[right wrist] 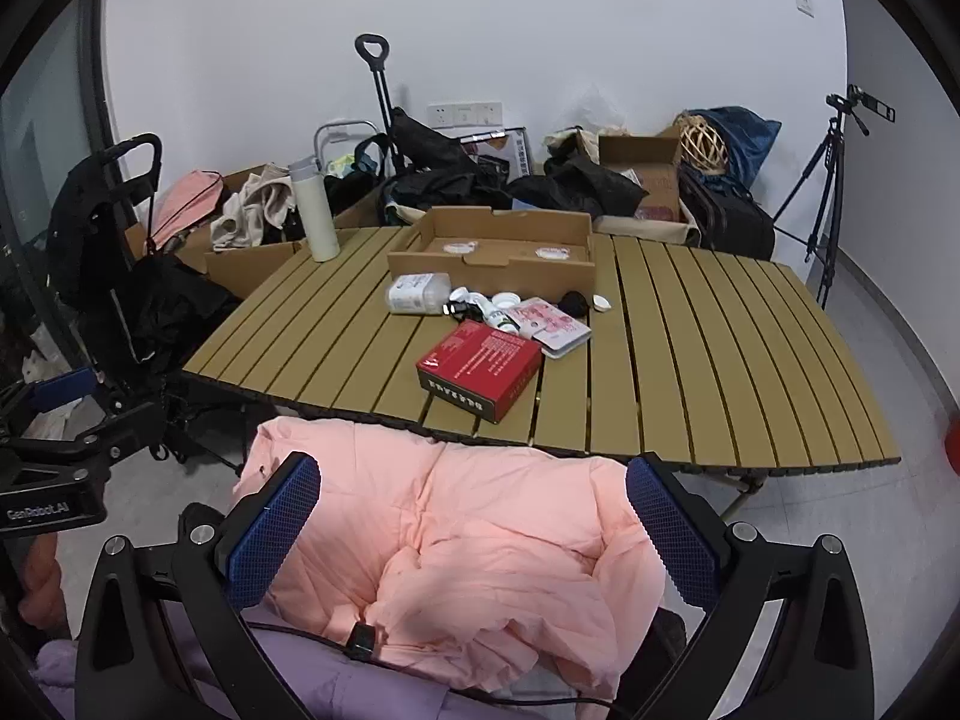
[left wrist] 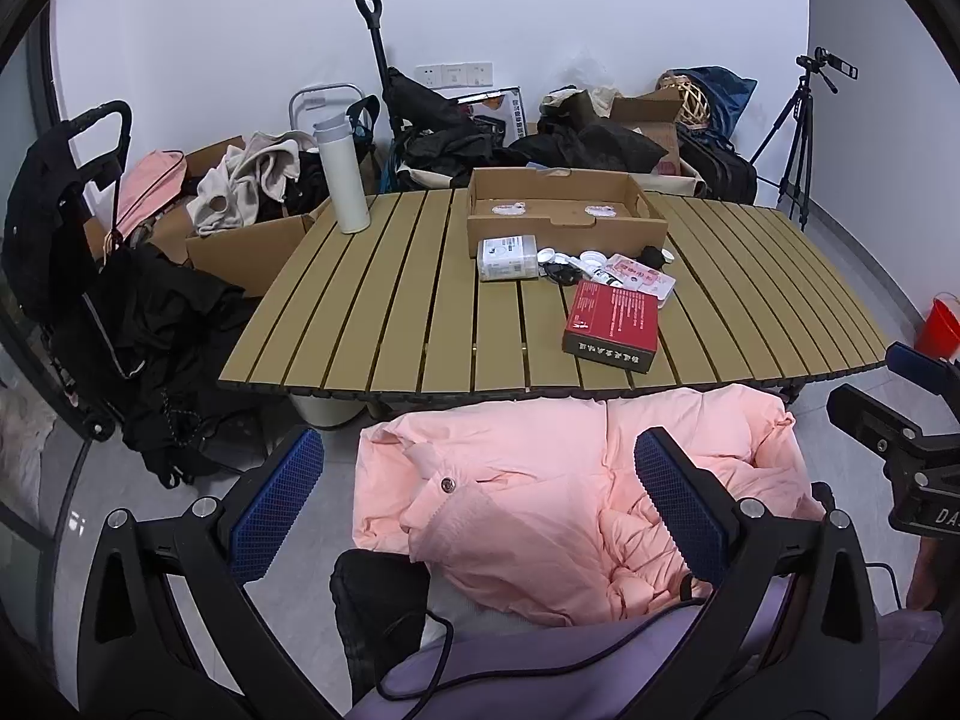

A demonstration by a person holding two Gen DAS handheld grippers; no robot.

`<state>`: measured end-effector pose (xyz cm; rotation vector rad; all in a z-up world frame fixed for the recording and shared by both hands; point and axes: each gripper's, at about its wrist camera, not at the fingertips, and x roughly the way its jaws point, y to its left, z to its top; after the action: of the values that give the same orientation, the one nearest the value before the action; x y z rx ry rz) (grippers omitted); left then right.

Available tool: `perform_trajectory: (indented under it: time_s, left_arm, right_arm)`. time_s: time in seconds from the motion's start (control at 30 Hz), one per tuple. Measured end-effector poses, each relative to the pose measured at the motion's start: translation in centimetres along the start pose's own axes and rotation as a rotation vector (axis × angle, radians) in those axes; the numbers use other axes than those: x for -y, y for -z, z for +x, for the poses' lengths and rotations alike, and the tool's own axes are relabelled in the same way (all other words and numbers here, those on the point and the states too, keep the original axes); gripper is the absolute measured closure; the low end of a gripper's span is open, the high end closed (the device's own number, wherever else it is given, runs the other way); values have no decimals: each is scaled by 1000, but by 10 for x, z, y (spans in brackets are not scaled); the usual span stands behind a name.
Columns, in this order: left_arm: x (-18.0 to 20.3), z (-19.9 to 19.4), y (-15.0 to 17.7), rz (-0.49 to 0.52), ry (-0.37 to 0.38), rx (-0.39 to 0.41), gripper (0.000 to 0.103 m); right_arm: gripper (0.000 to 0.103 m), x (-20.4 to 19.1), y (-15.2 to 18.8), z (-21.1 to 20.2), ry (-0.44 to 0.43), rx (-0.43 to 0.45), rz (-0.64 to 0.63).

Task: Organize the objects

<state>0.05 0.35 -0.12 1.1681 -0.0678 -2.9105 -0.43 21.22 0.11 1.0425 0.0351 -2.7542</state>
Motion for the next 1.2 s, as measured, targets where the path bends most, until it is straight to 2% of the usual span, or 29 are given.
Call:
perform_trajectory:
  time_s: [1.2]
  left_arm:
    - [0,6,0,12,7,-9,0]
  right_arm:
    - [0,11,1,6,-18,-40,55]
